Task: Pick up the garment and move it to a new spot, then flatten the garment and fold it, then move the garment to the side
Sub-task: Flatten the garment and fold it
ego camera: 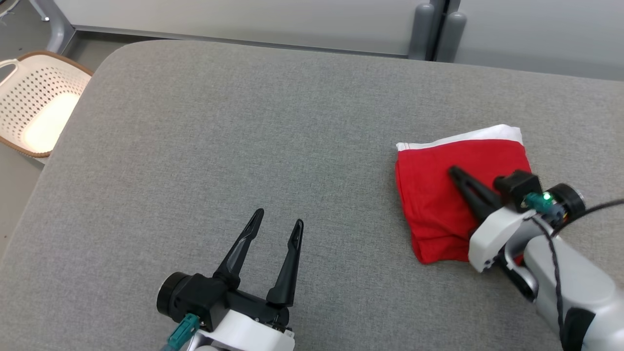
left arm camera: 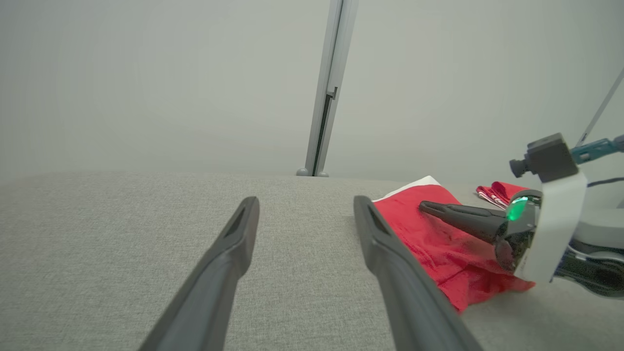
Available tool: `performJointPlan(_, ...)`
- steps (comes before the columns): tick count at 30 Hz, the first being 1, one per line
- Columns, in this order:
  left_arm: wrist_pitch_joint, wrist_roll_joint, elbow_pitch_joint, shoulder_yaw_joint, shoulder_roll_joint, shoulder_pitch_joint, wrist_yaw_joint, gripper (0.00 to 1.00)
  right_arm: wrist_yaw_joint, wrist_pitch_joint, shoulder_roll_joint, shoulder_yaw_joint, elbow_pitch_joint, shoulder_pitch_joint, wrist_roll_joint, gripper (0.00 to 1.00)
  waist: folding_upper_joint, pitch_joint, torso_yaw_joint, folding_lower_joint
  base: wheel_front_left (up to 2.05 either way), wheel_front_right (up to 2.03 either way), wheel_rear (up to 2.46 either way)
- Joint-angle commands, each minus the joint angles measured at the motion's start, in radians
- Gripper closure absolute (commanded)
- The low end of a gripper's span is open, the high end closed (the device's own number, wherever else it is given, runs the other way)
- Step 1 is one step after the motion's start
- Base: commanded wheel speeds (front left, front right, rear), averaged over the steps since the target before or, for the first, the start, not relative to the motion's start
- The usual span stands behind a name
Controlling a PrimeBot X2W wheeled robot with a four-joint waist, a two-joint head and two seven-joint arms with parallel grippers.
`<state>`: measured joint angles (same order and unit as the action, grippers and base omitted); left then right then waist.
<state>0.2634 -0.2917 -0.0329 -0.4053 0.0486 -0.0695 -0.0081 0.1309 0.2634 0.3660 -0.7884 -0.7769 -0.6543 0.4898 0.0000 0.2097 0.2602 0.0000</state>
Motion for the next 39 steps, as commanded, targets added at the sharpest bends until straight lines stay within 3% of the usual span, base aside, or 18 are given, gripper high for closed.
performJointPlan(1,0.001,0.004,0.000,-0.001,0.004,-0.016,-0.006,0.00,-0.001,0.001,-0.004,0.020,-0.044,-0.036,-0.012,1.00,0.0000,0.007,0.008,0.0000,0.00,0.00,0.00)
performJointPlan(14,0.001,-0.005,0.006,-0.016,0.004,-0.035,0.001,0.00,-0.001,0.001,-0.027,0.259,-0.384,-0.166,-0.072,1.00,0.0000,0.066,0.031,0.0000,0.00,0.00,0.00)
performJointPlan(21,0.001,-0.007,0.001,-0.014,0.004,-0.055,-0.002,0.00,-0.001,0.000,-0.046,0.340,-0.464,-0.181,-0.101,1.00,0.0000,0.094,0.017,0.0000,0.00,0.00,0.00)
performJointPlan(24,0.001,-0.007,-0.003,-0.010,0.004,-0.062,-0.003,0.00,-0.001,0.001,-0.042,0.379,-0.443,-0.189,-0.118,1.00,0.0000,0.090,0.005,0.0000,0.00,0.00,0.00)
performJointPlan(25,0.001,-0.008,-0.001,-0.007,0.004,-0.062,-0.003,0.00,-0.001,0.001,-0.033,0.400,-0.416,-0.190,-0.130,0.91,0.0000,0.086,-0.001,0.0000,0.00,0.00,0.00)
performJointPlan(26,0.001,-0.008,0.003,-0.001,0.004,-0.062,-0.001,0.00,-0.001,0.001,-0.034,0.418,-0.383,-0.179,-0.148,0.66,0.0000,0.080,-0.008,0.0000,0.00,0.00,0.00)
performJointPlan(27,0.001,-0.008,0.004,0.006,0.004,-0.056,0.004,0.00,-0.001,0.001,-0.038,0.440,-0.345,-0.160,-0.164,0.53,0.0000,0.072,-0.017,0.0000,0.00,0.00,0.00)
performJointPlan(28,0.001,-0.009,0.006,0.015,0.004,-0.049,0.009,0.00,-0.001,0.001,-0.038,0.467,-0.305,-0.141,-0.182,0.04,0.0000,0.063,-0.028,0.0000,0.00,0.00,0.00)
performJointPlan(31,0.001,-0.011,0.012,0.041,0.004,-0.034,0.016,0.00,-0.001,0.001,-0.052,0.532,-0.195,-0.095,-0.232,0.00,0.0000,0.039,-0.056,0.0000,0.00,0.00,0.00)
performJointPlan(35,0.001,-0.017,0.019,0.110,0.004,-0.004,0.037,0.00,-0.001,0.001,-0.125,0.621,0.056,0.066,-0.316,0.00,0.0000,-0.017,-0.116,0.0000,0.00,0.00,0.00)
performJointPlan(39,0.001,-0.004,0.019,0.179,0.004,0.027,0.055,0.00,-0.001,0.001,-0.179,0.604,0.293,0.237,-0.325,0.00,0.0000,-0.072,-0.167,0.0000,0.00,0.00,0.00)
